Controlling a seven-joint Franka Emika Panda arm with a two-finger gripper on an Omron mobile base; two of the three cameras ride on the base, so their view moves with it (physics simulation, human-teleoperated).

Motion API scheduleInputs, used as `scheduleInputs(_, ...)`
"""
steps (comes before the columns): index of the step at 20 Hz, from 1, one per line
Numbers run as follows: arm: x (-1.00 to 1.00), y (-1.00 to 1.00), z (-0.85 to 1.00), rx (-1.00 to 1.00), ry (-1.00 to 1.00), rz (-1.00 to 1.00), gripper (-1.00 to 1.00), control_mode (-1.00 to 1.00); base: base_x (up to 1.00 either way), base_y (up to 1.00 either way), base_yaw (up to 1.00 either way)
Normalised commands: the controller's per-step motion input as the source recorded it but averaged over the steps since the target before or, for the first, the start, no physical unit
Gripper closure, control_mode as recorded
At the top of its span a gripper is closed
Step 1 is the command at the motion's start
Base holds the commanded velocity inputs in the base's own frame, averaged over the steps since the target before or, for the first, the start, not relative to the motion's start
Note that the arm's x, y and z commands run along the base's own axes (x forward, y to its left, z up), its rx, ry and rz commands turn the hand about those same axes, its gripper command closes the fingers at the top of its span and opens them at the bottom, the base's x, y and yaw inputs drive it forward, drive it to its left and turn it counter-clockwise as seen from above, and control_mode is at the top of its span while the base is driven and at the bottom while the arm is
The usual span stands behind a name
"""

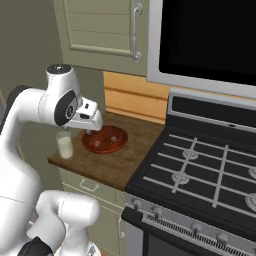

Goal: Grab a lemon wedge from the fridge and one ice cube from the ice bowl, and put them in the glass of lemonade.

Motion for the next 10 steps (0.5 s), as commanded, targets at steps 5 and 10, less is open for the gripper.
scheduleInputs(5, 0.00, 0.00, 0.00, 0.00, 0.00, 0.00, -1.00, 1.00, 0.66, -0.32, -0.12)
scheduleInputs(10, 0.02, 0.06, -0.38, 0.00, -0.05, -0.02, -1.00, -1.00, 0.03, 0.00, -0.04)
